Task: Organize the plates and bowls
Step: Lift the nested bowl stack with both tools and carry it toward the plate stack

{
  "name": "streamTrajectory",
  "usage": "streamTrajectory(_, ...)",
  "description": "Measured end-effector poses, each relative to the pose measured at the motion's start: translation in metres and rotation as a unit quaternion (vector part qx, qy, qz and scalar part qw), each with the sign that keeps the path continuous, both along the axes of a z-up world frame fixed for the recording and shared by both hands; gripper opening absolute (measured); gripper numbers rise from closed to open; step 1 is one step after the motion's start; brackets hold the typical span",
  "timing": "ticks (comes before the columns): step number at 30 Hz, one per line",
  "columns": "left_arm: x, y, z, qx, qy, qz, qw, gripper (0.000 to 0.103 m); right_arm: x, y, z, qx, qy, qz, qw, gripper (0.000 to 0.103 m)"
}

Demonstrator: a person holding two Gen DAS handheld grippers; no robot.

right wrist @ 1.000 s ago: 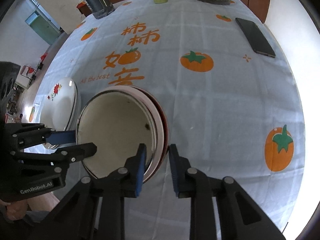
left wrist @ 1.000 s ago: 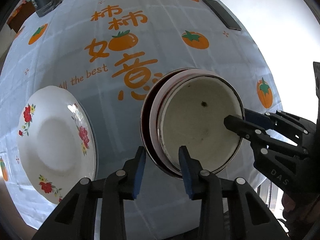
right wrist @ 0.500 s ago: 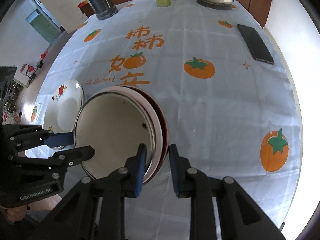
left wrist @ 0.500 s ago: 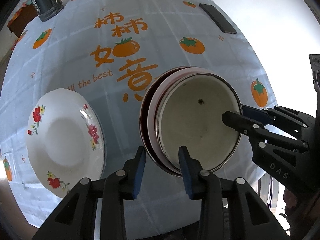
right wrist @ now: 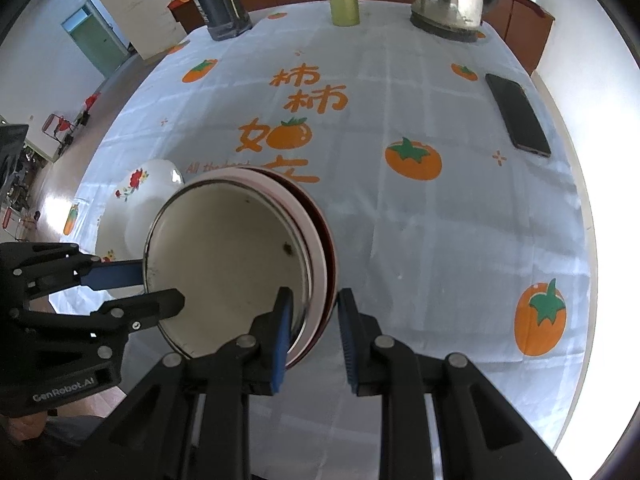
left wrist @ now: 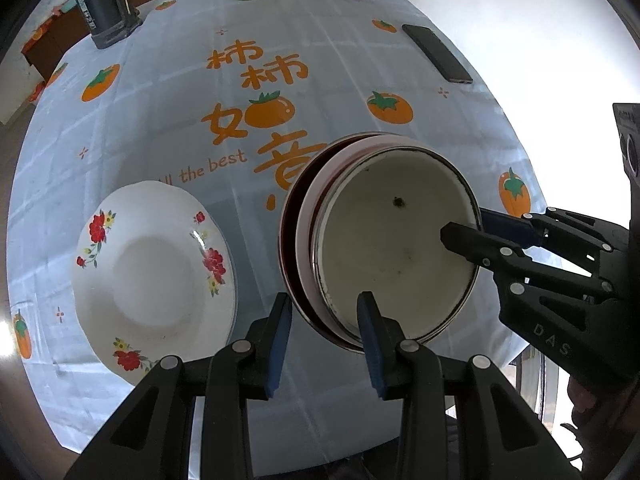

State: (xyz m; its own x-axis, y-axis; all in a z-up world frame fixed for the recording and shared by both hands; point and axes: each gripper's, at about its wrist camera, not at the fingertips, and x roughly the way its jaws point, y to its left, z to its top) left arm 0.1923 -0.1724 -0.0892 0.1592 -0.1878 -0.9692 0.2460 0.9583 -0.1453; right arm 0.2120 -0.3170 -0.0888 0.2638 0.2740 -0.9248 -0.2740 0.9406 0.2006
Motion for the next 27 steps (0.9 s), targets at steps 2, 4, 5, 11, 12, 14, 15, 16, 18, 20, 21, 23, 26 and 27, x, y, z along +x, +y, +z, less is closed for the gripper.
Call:
streamTrajectory(2,-0.001,0.002,0.001,0.0,-0.001,0.001,1.0,0.036,0.0,0.001,0.001,0.0,-0.001,0.001,1.0,0.023)
streamTrajectory(4,-0.002,0.004,0.002,0.0,-0.001,0.002,1.0,0.036,-0.001,0.003,0.003,-0.001,-0.002,0.003,1.0,0.023)
streamTrajectory(5,-0.002,0.005,0.003,0.001,-0.002,0.002,1.0,0.036,-0.001,0.005,0.003,-0.002,-0.002,0.004,1.0,0.023)
streamTrajectory(11,-0.006,0.01,0.005,0.001,-0.002,0.006,1.0,0.036,-0.002,0.011,0.004,-0.005,-0.001,0.01,1.0,0.023)
streamTrajectory(12,-0.006,0.011,0.005,0.002,-0.002,0.007,1.0,0.036,-0.003,0.012,0.004,-0.005,-0.001,0.011,1.0,0.023)
streamTrajectory(14,-0.007,0.014,0.006,0.002,-0.003,0.01,0.9999,0.036,-0.003,0.014,0.005,-0.007,-0.002,0.014,1.0,0.023)
streamTrajectory(15,-0.008,0.015,0.006,0.002,-0.004,0.011,0.9999,0.036,-0.004,0.015,0.006,-0.007,-0.003,0.016,1.0,0.023)
streamTrajectory(16,-0.009,0.017,0.007,0.002,-0.004,0.013,0.9999,0.036,-0.004,0.016,0.006,-0.007,-0.004,0.017,1.0,0.023)
streamTrajectory(18,-0.01,0.019,0.008,0.003,-0.006,0.016,0.9998,0.036,-0.005,0.019,0.007,-0.008,-0.005,0.02,1.0,0.023)
streamTrajectory(20,-0.011,0.022,0.009,0.003,-0.006,0.02,0.9998,0.036,-0.006,0.023,0.008,-0.01,-0.007,0.025,1.0,0.023)
streamTrajectory(21,-0.012,0.025,0.01,0.003,-0.007,0.022,0.9997,0.036,-0.006,0.025,0.009,-0.01,-0.008,0.027,1.0,0.023)
streamTrajectory(23,-0.013,0.027,0.011,0.004,-0.008,0.026,0.9996,0.036,-0.007,0.028,0.01,-0.01,-0.01,0.03,0.999,0.023)
streamTrajectory(26,-0.015,0.032,0.012,0.004,-0.008,0.033,0.9994,0.036,-0.008,0.033,0.011,-0.011,-0.012,0.037,0.999,0.023)
streamTrajectory(27,-0.016,0.034,0.012,0.004,-0.009,0.035,0.9993,0.036,-0.009,0.035,0.012,-0.012,-0.012,0.04,0.999,0.023)
